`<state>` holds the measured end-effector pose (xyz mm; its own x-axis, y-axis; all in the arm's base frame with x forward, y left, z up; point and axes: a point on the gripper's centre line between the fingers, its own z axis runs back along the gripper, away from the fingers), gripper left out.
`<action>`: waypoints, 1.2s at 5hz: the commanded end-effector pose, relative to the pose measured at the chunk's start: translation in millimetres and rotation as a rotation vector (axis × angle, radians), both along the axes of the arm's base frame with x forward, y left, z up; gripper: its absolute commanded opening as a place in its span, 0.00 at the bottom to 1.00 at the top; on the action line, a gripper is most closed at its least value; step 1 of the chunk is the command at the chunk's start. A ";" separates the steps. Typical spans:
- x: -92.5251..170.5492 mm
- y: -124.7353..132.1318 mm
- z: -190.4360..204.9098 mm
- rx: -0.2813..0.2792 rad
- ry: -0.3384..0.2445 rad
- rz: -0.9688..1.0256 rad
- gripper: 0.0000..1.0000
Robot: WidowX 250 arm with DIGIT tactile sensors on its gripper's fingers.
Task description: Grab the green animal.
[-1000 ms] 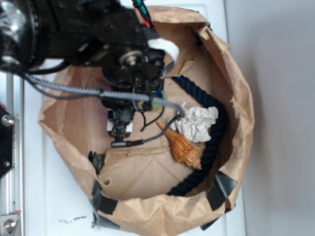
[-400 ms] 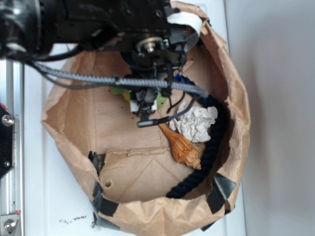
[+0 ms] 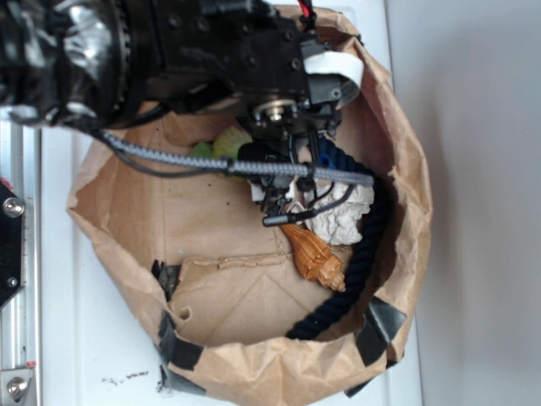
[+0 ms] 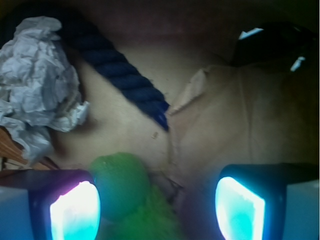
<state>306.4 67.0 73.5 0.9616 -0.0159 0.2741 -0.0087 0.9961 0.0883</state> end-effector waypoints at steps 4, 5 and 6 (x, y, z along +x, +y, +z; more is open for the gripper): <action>-12.0 -28.5 -18.7 0.003 0.068 -0.107 0.00; -12.8 -26.6 -21.7 0.019 0.057 -0.112 0.00; -12.9 -23.3 -18.0 0.005 0.046 -0.100 0.00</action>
